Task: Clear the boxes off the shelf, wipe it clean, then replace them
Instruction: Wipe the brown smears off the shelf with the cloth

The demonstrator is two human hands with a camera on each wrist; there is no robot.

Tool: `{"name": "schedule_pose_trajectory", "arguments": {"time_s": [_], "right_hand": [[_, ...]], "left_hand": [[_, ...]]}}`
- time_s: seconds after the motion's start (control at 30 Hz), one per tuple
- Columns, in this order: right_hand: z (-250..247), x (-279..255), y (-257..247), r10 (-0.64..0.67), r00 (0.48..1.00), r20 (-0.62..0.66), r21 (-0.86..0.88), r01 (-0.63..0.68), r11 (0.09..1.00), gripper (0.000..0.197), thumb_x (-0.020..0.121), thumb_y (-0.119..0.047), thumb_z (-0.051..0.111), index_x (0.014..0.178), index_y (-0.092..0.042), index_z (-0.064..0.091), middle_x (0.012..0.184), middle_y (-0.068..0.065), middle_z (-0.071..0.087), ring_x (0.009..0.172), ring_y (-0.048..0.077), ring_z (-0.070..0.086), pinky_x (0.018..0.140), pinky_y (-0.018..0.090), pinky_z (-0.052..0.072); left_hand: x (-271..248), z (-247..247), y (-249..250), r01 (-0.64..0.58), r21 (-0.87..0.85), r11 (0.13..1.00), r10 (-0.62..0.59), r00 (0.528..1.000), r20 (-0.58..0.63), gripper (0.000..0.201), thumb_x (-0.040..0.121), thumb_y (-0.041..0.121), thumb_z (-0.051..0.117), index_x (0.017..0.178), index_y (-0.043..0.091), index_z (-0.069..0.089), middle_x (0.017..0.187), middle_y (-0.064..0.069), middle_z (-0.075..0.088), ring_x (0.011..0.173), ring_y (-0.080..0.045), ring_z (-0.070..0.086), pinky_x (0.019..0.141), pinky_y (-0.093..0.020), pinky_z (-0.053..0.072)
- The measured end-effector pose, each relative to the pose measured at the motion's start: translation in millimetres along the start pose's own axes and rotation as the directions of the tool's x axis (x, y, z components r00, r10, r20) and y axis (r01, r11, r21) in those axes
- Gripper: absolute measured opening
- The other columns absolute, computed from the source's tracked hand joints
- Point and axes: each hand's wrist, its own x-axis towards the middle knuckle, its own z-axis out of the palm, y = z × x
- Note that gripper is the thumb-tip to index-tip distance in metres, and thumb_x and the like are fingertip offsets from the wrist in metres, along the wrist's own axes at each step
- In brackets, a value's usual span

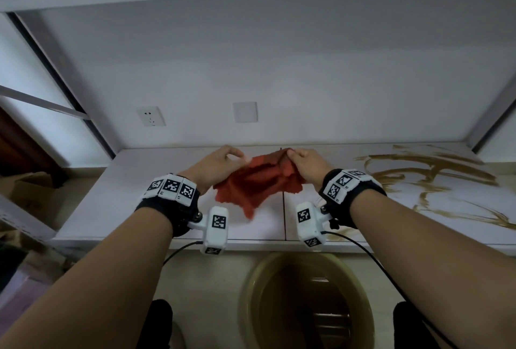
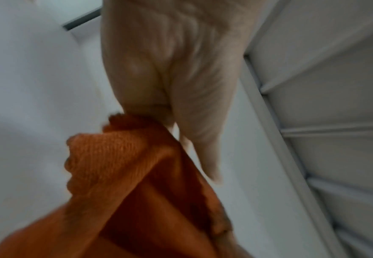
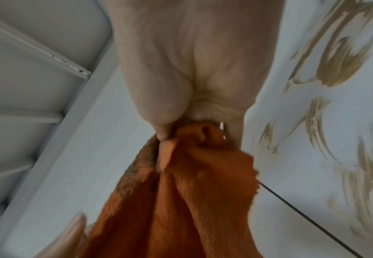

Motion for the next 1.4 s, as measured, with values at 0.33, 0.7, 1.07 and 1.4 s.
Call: {"name": "schedule_pose_trajectory", "arguments": {"time_s": [0.33,0.7,1.07,1.4], "right_hand": [[-8.1,-8.8,1.8,0.22,0.975,0.002,0.133,-0.219,0.967,0.04,0.096,-0.03,0.047,0.122,-0.002,0.058,0.125,0.019,0.059,0.116,0.035,0.056,0.102,0.044,0.045],[-17.0,-13.5,7.5,0.405,0.885,0.231,0.337,-0.463,0.82,0.005,0.091,-0.008,0.058,0.091,-0.009,0.053,0.072,0.008,0.063,0.071,0.023,0.058,0.064,0.033,0.054],[-12.8,-17.0,9.5,0.254,0.867,0.429,-0.196,-0.185,0.963,0.017,0.078,-0.019,0.074,0.09,-0.025,0.065,0.099,0.002,0.062,0.102,0.025,0.06,0.098,0.04,0.048],[-3.7,-25.1,11.9,0.281,0.924,0.259,-0.688,-0.028,0.725,0.046,0.092,-0.043,0.053,0.118,-0.006,0.064,0.119,0.009,0.064,0.108,0.024,0.059,0.089,0.029,0.044]], "left_hand": [[2.6,-12.6,-35.8,0.218,0.292,0.931,-0.265,0.955,0.132,0.028,0.082,0.021,0.07,0.1,-0.001,0.069,0.096,-0.016,0.07,0.087,-0.028,0.064,0.087,-0.035,0.051],[5.9,-9.7,-45.7,0.306,-0.215,0.927,-0.344,0.923,-0.171,0.014,0.094,0.003,0.043,0.095,0.016,0.048,0.082,-0.014,0.056,0.069,-0.025,0.055,0.06,-0.031,0.05],[1.3,-3.3,-44.5,0.202,0.469,0.86,-0.339,0.913,0.227,0.016,0.076,0.015,0.076,0.084,0.021,0.063,0.102,-0.006,0.066,0.104,-0.026,0.063,0.094,-0.036,0.049],[8.8,6.3,-29.5,0.037,0.703,0.71,-0.089,0.995,0.037,0.043,0.09,0.039,0.055,0.056,0.013,0.05,0.073,-0.002,0.054,0.083,-0.022,0.057,0.069,-0.027,0.041]]}}
